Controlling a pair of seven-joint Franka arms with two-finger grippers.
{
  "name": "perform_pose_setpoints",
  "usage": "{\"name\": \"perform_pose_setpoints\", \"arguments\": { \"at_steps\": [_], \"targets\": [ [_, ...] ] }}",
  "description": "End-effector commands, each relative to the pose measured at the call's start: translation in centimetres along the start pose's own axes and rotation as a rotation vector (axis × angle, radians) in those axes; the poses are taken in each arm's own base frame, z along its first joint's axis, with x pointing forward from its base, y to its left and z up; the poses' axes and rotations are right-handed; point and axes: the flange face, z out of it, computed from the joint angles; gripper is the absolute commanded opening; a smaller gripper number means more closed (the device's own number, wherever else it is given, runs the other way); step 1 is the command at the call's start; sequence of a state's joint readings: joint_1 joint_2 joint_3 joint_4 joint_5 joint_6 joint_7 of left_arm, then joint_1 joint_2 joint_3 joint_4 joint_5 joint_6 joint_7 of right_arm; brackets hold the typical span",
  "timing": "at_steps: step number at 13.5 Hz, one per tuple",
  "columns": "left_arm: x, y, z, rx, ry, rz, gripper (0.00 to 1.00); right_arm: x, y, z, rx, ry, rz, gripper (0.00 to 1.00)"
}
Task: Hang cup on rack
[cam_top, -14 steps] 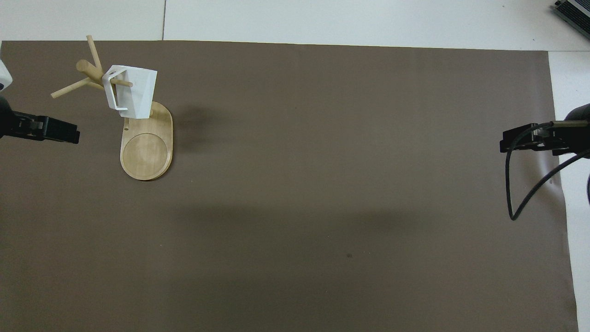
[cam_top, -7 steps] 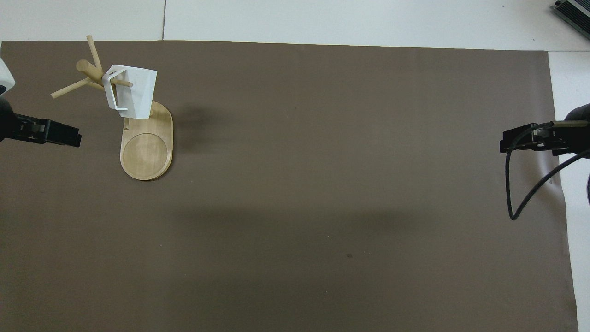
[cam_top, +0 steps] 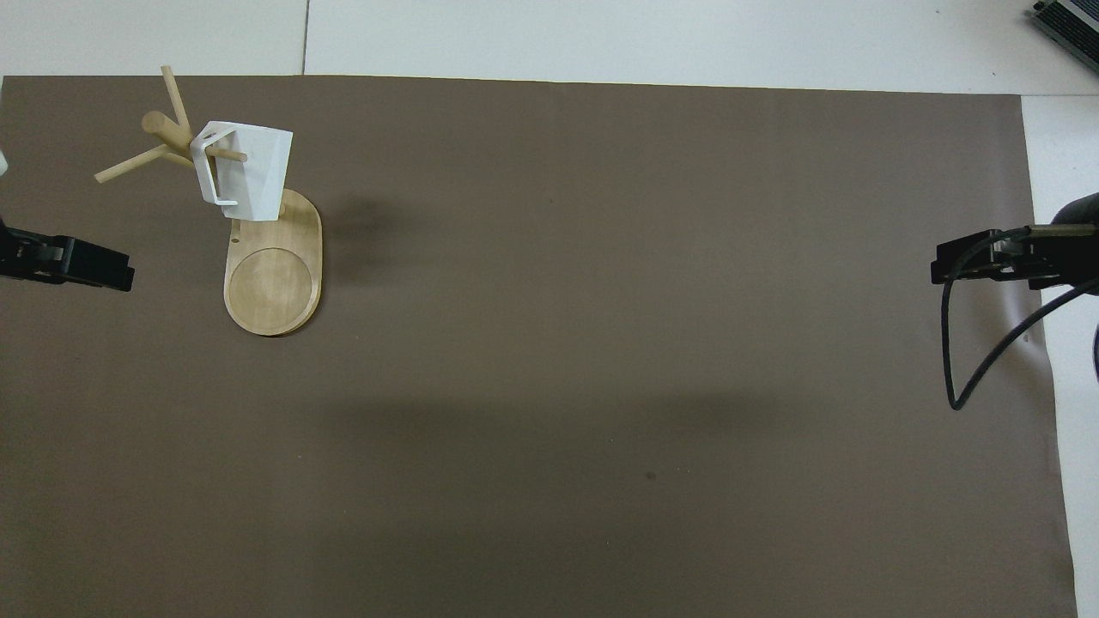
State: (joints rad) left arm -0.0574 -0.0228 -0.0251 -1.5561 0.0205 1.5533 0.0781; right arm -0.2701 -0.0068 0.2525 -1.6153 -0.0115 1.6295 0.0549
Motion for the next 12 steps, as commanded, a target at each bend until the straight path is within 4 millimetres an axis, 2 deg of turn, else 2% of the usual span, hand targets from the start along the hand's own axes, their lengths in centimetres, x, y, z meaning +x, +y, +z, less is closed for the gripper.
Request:
{"name": "perform_pose_setpoints", "arguments": {
  "at_steps": [1,8,12],
  "targets": [
    [-0.59,-0.61,-0.44,0.021,-0.02,-0.016,1.0,-0.43,-0.03,-0.48,0.016,-0.005,0.013,1.0],
    [-1.04,-0.31,-0.95,0.036,-0.016,-0.032,1.0,-0.41,-0.03,-0.49,0.016,-0.004,0.013,1.0],
    [-1.41,-0.24,-0.47,0.034,-0.022,-0.032,1.0,-0.41,-0.03,-0.49,0.016,-0.004,0.013,1.0]
  ]
}}
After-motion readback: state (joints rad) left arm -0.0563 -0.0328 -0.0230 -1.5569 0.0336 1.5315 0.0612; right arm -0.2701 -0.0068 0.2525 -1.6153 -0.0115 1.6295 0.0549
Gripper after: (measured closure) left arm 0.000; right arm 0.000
